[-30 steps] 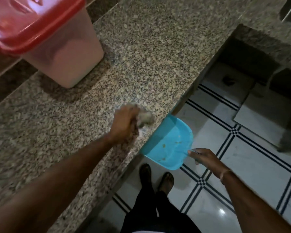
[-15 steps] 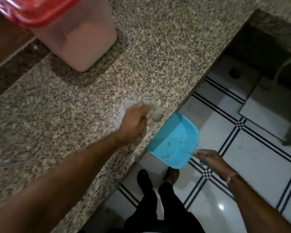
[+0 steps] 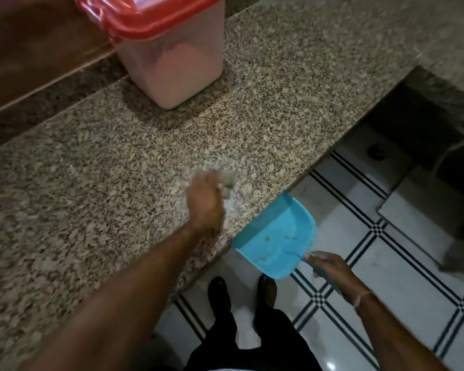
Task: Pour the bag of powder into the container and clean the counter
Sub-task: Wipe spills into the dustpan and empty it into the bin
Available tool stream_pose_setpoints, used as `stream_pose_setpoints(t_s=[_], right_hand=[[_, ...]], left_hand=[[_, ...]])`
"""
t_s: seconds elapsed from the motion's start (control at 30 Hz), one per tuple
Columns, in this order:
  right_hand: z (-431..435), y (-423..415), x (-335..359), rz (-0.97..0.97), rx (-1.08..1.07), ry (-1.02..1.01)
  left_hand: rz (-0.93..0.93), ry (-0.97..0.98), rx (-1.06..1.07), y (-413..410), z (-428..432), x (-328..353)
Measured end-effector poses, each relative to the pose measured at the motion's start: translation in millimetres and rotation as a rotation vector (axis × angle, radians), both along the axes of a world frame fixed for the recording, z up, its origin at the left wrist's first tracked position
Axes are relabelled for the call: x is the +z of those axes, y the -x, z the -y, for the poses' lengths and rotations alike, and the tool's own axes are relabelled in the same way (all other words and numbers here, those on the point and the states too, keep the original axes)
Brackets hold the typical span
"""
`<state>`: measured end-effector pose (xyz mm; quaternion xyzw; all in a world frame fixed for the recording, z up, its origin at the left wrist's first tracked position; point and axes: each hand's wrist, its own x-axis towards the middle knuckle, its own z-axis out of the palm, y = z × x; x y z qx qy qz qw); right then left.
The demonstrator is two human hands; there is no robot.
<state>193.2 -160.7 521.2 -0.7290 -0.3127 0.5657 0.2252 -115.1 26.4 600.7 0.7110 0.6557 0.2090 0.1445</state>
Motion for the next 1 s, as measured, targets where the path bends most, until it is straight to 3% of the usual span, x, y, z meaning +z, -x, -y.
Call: stream_pose_setpoints(t_s=[0.07,0.13,0.2,0.27,0.37,0.43,0.57,0.63,0.7,0.83,1.0], right_hand=[[-4.9,-2.7,-0.5,-0.005,0.028,-0.006],[-13.1,-7.2,0.3,-0.015,0.061,-0.021],[-20.6,-13.0,-1.1,-0.022,0.09,-0.034],[-26.1,-19.3,-3.6,-0.047,0.136,-0.033],[-37.8,-29.6,-8.6,-0.067,0.203,-0.013],[-45.8,-36.6,-9.3,-0.084,0.239,-0.005],[-60.8,-48.3,-2.5,-0.126,0.306,0.014],[-68.8,-53.7,5.4,-0.148,0.335,0.02],[-76.2,-60.1,5.5,-0.168,0.351,0.021],[-86.1,-66.6,0.5,-0.194,0.392,0.026],[-89.6,-67.1,-16.6,-0.202,0.487,0.044]], left_hand=[[0.058,0.037,-0.168,-24.4,23.3,-4.8],[0.127,0.05,-0.127,-23.0,23.4,-4.4],[0.158,0.034,0.105,4.8,19.8,-3.1],[0.066,0.033,0.412,50.4,24.8,-0.4],[-0.071,0.2,0.741,92.4,39.2,0.4],[-0.061,0.262,0.725,69.6,42.8,-5.3],[0.084,0.187,0.453,-18.1,57.9,-12.4],[0.116,0.177,0.42,-34.6,64.7,-4.8],[0.07,0.182,0.522,-22.5,73.6,3.1],[-0.224,0.279,0.997,49.0,129.3,8.3],[-0.259,0.285,1.06,64.0,157.9,-5.4]])
